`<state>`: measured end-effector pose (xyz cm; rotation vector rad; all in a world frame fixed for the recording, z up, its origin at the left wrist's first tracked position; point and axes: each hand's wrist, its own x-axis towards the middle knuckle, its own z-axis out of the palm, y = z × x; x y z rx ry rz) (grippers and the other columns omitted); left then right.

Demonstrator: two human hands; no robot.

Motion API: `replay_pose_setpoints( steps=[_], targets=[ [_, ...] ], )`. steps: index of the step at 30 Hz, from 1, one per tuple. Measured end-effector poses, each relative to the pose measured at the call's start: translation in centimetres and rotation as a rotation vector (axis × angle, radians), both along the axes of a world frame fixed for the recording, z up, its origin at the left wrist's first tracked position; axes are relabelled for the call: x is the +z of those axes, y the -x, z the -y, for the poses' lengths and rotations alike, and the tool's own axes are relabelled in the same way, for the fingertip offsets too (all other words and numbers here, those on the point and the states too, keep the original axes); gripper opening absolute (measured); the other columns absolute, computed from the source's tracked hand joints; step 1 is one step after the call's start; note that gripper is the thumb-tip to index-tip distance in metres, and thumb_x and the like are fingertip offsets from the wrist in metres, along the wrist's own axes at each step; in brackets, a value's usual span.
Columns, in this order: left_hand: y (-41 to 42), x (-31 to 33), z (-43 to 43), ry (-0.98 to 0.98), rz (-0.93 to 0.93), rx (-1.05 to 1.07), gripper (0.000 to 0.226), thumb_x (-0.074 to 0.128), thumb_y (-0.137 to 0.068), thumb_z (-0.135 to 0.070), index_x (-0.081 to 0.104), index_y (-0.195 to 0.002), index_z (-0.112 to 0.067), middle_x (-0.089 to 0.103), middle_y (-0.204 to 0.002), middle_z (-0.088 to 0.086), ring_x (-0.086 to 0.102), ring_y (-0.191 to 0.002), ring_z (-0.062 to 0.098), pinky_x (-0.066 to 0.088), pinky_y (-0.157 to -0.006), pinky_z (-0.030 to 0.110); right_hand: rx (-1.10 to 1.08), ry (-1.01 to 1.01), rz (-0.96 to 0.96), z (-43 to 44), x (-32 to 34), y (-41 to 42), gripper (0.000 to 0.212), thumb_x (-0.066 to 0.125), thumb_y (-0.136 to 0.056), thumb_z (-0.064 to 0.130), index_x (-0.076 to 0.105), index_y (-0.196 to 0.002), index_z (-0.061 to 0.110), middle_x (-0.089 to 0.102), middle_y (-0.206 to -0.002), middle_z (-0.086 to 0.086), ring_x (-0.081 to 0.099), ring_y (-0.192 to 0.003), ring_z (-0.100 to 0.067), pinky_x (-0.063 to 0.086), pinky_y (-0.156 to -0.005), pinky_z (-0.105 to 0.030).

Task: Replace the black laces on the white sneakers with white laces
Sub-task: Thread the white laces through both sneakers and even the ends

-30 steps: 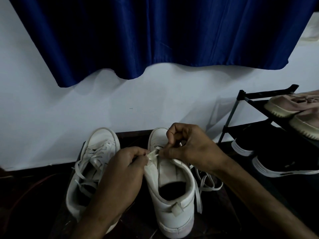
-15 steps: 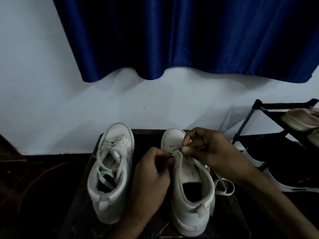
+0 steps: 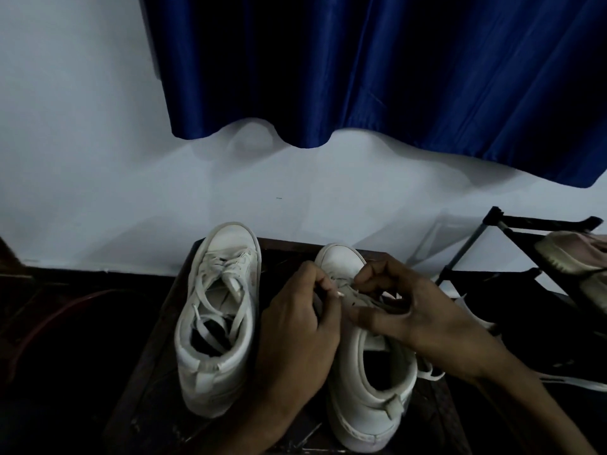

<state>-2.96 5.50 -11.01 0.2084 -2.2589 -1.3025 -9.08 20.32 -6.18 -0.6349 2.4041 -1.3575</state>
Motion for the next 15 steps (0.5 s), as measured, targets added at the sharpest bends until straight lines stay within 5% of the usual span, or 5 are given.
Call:
replay_pose_setpoints(
  steps=[5, 8, 11, 13, 15],
  targets=[
    [-0.4, 1.3, -0.7, -0.357, -0.078, 0.051, 0.016, 0.049, -0.097, -0.021, 0.052, -0.083, -0.028, 0.063, -0.08, -0.004, 0.058, -0.069, 0.011, 0.054, -0.069, 0.045, 0.008, 0.006, 0.006, -0.2, -0.5, 0.1, 0.036, 0.082, -0.076, 0.012, 0.06, -0.104, 0.019, 0.07, -0.099, 0.005, 0.063, -0.095, 0.001, 0.045, -0.082, -0.011],
    [-0.3, 3.9, 0.2, -0.73, -0.289, 0.087, 0.023, 0.042, -0.098, -0.008, 0.052, -0.081, -0.022, 0.068, -0.08, 0.002, 0.064, -0.073, 0.015, 0.057, -0.072, 0.035, 0.017, 0.01, 0.007, -0.2, -0.3, 0.0, 0.038, 0.082, -0.076, 0.012, 0.059, -0.107, 0.017, 0.07, -0.102, 0.004, 0.064, -0.098, -0.001, 0.046, -0.084, -0.011],
    [0.2, 6.2, 1.8, -1.002, -0.379, 0.053, 0.022, 0.037, -0.097, -0.001, 0.048, -0.083, -0.014, 0.05, -0.06, 0.001, 0.049, -0.053, 0.016, 0.053, -0.059, 0.028, 0.022, -0.009, -0.033, -0.4, -0.2, 0.0, 0.04, 0.084, -0.074, 0.018, 0.059, -0.105, 0.02, 0.068, -0.103, 0.006, 0.062, -0.096, 0.0, 0.045, -0.08, -0.01],
    [0.5, 5.8, 2.2, -0.711, -0.307, 0.041, 0.02, 0.041, -0.096, -0.007, 0.051, -0.085, -0.021, 0.046, -0.057, -0.007, 0.04, -0.051, 0.012, 0.04, -0.046, 0.024, 0.014, -0.069, -0.106, -0.7, -0.6, 0.0, 0.049, 0.086, -0.066, 0.034, 0.056, -0.105, 0.032, 0.06, -0.108, 0.009, 0.058, -0.101, -0.002, 0.046, -0.083, -0.014],
    [0.2, 4.2, 1.6, -0.068, -0.111, -0.042, 0.01, 0.048, -0.097, -0.024, 0.053, -0.091, -0.03, 0.057, -0.071, -0.009, 0.051, -0.06, 0.006, 0.041, -0.053, 0.026, -0.013, -0.148, -0.179, -1.0, -0.8, 0.2, 0.058, 0.079, -0.055, 0.056, 0.048, -0.102, 0.04, 0.049, -0.112, 0.014, 0.049, -0.109, -0.002, 0.046, -0.086, -0.016]
  ],
)
